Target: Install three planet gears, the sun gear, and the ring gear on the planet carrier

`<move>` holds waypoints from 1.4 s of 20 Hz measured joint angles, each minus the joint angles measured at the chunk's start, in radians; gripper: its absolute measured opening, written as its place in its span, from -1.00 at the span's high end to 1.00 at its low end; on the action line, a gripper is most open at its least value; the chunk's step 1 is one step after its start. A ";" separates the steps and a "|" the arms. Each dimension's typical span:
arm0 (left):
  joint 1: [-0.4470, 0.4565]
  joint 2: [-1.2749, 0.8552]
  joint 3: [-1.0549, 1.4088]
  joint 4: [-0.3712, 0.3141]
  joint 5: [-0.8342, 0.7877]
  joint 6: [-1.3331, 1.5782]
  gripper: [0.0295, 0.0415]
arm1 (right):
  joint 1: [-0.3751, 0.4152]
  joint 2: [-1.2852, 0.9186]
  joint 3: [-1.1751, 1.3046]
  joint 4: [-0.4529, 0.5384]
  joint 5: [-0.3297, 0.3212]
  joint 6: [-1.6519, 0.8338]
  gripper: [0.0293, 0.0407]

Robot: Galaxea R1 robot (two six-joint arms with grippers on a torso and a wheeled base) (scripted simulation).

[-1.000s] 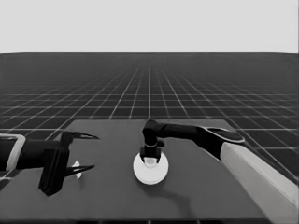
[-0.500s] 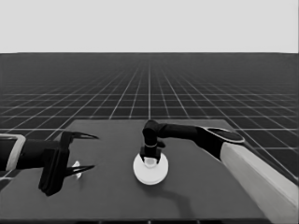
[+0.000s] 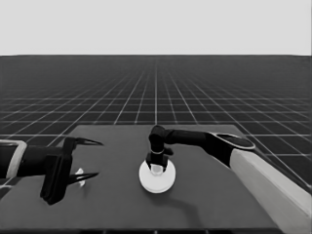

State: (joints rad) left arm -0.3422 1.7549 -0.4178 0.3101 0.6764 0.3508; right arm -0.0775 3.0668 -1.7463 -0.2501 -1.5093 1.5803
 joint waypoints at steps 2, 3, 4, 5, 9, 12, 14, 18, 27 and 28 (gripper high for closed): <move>0.000 0.000 0.000 0.000 0.000 0.000 -0.49 | 0.000 0.000 0.000 0.000 0.000 0.017 0.00; 0.000 0.000 0.000 0.000 0.000 0.000 -0.49 | 0.000 0.000 0.000 0.000 0.000 0.026 0.00; 0.000 0.000 0.000 0.000 0.000 0.000 -0.49 | 0.000 0.000 0.000 0.000 0.000 0.035 0.00; 0.000 0.000 0.000 0.000 0.000 0.000 -0.49 | 0.000 0.000 0.000 0.000 0.000 0.044 0.00; 0.000 0.000 0.000 0.000 0.000 0.000 -0.49 | 0.000 0.000 0.000 0.000 0.000 0.079 0.00; 0.000 0.000 0.000 0.000 0.000 0.000 -0.49 | 0.000 0.000 0.000 0.000 0.000 0.105 0.00; 0.000 0.000 0.000 0.000 0.000 0.000 -0.49 | 0.000 0.000 0.000 0.000 0.000 0.122 0.00; 0.000 0.000 0.000 0.000 0.000 0.000 -0.49 | 0.000 0.000 0.000 0.000 0.000 0.157 0.00; 0.000 0.000 0.000 0.000 0.000 0.000 -0.49 | 0.000 0.000 0.000 0.000 0.000 0.236 0.00; 0.000 0.000 0.000 0.000 0.000 0.000 -0.49 | 0.000 0.000 0.000 0.000 0.000 0.244 0.00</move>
State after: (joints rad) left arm -0.3422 1.7549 -0.4178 0.3101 0.6764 0.3508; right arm -0.0774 3.0668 -1.7463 -0.2501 -1.5092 1.8246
